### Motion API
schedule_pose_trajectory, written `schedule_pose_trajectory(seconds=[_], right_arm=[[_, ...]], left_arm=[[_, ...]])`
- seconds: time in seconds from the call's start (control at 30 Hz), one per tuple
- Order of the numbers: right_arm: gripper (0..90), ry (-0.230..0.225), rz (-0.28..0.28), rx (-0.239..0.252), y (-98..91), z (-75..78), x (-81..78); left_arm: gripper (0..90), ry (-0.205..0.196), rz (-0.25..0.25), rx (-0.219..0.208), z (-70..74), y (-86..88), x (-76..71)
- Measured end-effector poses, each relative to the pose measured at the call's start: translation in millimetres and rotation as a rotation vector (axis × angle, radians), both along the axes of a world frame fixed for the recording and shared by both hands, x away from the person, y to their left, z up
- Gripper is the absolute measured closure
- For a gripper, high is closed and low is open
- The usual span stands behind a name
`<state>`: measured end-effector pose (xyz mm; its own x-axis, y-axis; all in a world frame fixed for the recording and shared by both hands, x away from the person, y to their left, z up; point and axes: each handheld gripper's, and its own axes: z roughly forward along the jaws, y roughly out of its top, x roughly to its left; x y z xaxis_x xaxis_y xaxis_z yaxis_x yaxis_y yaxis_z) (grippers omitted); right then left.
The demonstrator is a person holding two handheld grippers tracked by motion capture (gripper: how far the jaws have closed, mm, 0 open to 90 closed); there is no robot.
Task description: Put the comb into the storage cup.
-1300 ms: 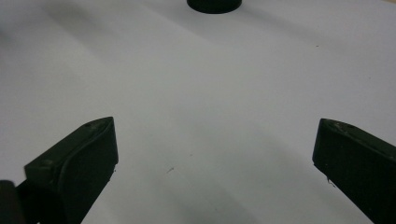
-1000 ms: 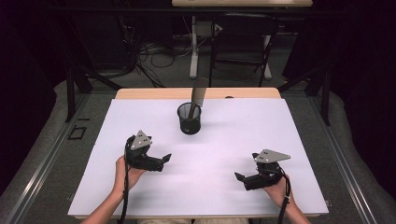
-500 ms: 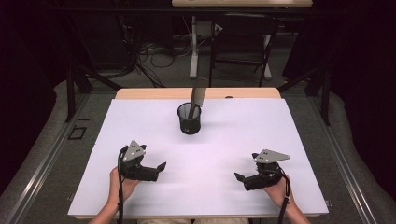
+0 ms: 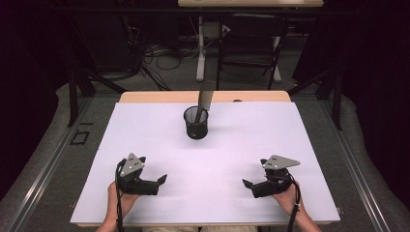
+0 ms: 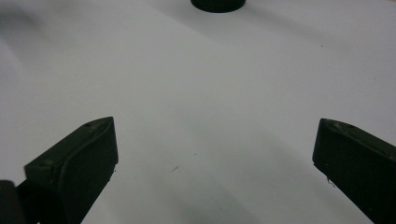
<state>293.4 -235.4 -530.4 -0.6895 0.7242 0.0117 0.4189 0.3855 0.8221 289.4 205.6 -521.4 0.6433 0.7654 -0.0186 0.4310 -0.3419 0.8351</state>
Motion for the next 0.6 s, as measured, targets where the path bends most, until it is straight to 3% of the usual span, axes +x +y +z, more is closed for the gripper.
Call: schedule_pose_trajectory(seconds=[0.1,0.23,0.6], right_arm=[[0.0,-0.001,0.004,-0.001,0.4,0.0,-0.3],[0.0,0.005,0.002,0.003,-0.4,-1.0,-0.1],[0.0,0.013,0.001,0.000,-1.0,-1.8,-2.9]], left_arm=[[0.0,0.020,0.000,-0.029,-3.9,5.1,-2.1],[0.0,0.016,0.018,-0.039,-5.8,10.6,-5.3],[0.0,-0.017,0.049,-0.011,-10.7,18.6,-17.0]])
